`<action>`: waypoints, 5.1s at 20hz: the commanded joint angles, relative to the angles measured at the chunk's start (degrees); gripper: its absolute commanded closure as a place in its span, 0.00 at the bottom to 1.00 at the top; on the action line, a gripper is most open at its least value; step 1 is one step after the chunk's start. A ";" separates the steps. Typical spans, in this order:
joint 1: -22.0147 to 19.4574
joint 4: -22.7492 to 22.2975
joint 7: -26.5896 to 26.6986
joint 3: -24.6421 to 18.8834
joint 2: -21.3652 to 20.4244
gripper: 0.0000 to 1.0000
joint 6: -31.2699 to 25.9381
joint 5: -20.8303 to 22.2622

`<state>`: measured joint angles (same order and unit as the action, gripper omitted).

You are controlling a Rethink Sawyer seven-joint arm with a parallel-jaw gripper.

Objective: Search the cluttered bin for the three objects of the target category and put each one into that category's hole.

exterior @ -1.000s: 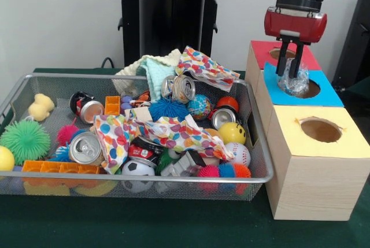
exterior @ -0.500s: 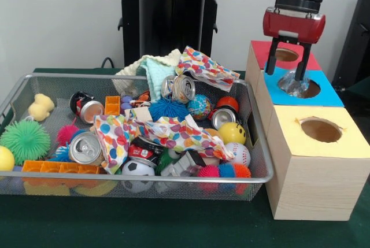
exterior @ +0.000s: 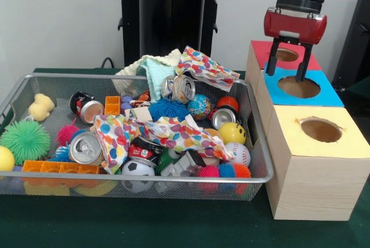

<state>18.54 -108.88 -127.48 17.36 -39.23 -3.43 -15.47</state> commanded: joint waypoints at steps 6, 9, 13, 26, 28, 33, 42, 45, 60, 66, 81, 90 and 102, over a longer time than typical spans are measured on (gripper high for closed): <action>-2.59 -0.71 -9.62 -3.09 -8.16 0.00 -12.84 -3.56; -2.61 -0.73 -8.71 -1.90 -10.92 0.00 -15.11 -2.79; -5.30 -0.93 -5.53 -2.30 -13.43 0.00 -16.52 -1.02; -13.85 -3.37 0.88 -5.20 -16.34 1.00 -15.10 3.88; -15.37 -3.82 1.41 -6.04 -16.50 1.00 -14.73 4.15; -21.57 -5.90 3.83 -9.31 -15.74 1.00 -9.25 7.89; -26.11 -3.48 0.74 -9.93 -11.49 1.00 -6.93 14.86; -26.54 -3.13 -0.68 -10.47 -10.57 1.00 -6.75 15.65; -27.33 -1.39 -2.20 -10.88 -8.62 1.00 -6.54 18.28; -26.72 -0.62 -3.05 -10.35 -7.77 1.00 -6.43 18.65; -28.58 0.67 -1.79 -11.05 -6.87 1.00 -7.58 19.04; -29.62 2.20 -3.14 -11.64 -0.78 1.00 -2.81 19.08; -29.01 1.52 -2.64 -11.00 -2.84 1.00 -4.77 18.64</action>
<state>-9.41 -108.61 -127.48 10.47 -42.47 -8.56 0.77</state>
